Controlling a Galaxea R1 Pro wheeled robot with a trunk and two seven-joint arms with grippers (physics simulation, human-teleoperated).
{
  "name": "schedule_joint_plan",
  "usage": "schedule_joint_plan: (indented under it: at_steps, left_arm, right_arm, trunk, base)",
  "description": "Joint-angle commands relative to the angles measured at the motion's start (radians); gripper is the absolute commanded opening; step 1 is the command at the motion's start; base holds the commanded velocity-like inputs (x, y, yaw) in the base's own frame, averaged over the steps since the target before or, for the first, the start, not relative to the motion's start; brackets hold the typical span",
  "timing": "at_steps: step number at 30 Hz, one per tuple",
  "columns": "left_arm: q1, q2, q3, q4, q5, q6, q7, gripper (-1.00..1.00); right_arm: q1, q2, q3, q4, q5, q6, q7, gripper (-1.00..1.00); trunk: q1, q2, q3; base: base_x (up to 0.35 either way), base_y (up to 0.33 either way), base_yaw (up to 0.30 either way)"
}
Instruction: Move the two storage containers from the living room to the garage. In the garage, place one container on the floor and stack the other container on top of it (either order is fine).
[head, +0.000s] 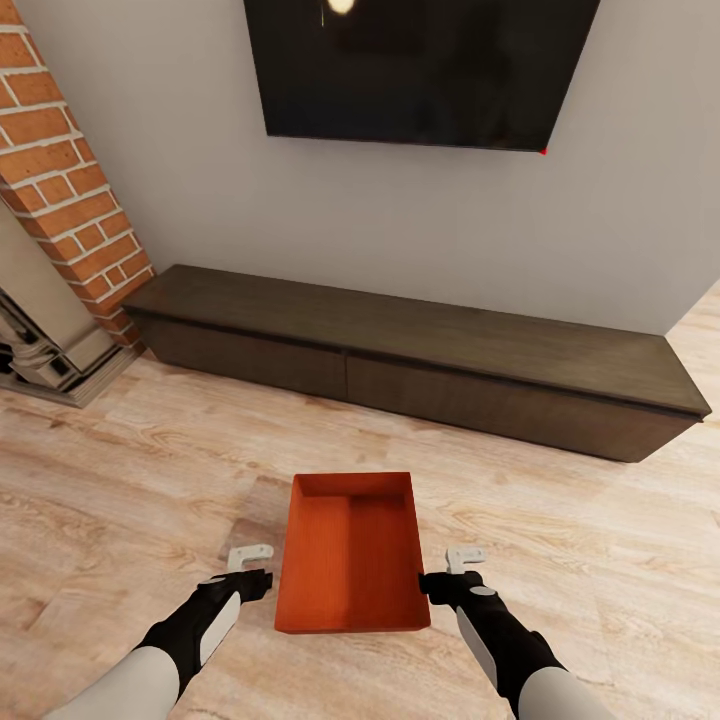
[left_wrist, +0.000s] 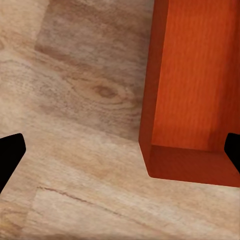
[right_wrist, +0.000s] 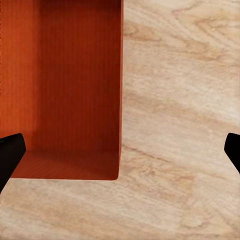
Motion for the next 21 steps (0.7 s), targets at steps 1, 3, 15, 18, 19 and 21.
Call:
schedule_joint_plan:
  at_steps: [1, 3, 15, 18, 19, 21]
  left_arm:
    - [0.000, 0.001, -0.008, -0.002, 0.011, 0.005, 0.008, 1.00]
    - [0.000, 0.001, -0.008, -0.002, 0.011, 0.005, 0.008, 1.00]
    - [0.000, -0.001, -0.005, 0.043, 0.013, 0.003, 0.007, 1.00]
    - [0.000, -0.010, -0.006, 0.082, 0.013, -0.026, 0.006, 1.00]
    - [0.000, -0.013, -0.006, 0.092, 0.013, -0.053, 0.006, 1.00]
    - [-0.001, -0.014, -0.007, 0.101, 0.013, -0.088, 0.006, 1.00]
  right_arm:
    - [0.000, -0.001, 0.006, -0.002, -0.005, 0.006, -0.007, 1.00]
    - [0.000, -0.001, 0.006, -0.002, -0.005, 0.006, -0.007, 1.00]
    - [0.000, 0.008, 0.013, 0.052, 0.003, 0.002, -0.018, 1.00]
    - [0.000, 0.013, 0.013, 0.090, 0.003, -0.034, -0.017, 1.00]
    - [0.000, 0.014, 0.013, 0.102, 0.003, -0.057, -0.018, 1.00]
    - [0.000, 0.014, 0.013, 0.112, 0.002, -0.081, -0.018, 1.00]
  trunk:
    - [0.000, 0.000, -0.001]
    - [0.000, 0.000, -0.001]
    - [0.000, 0.000, -0.001]
    - [0.000, 0.000, -0.001]
    - [0.000, 0.000, -0.001]
    - [0.000, 0.000, -0.001]
  base:
    - [0.000, 0.000, 0.000]
    - [0.000, 0.000, 0.000]
    - [0.000, 0.000, 0.000]
    - [0.000, 0.000, 0.000]
    - [0.000, 0.000, 0.000]
    - [0.000, 0.000, 0.000]
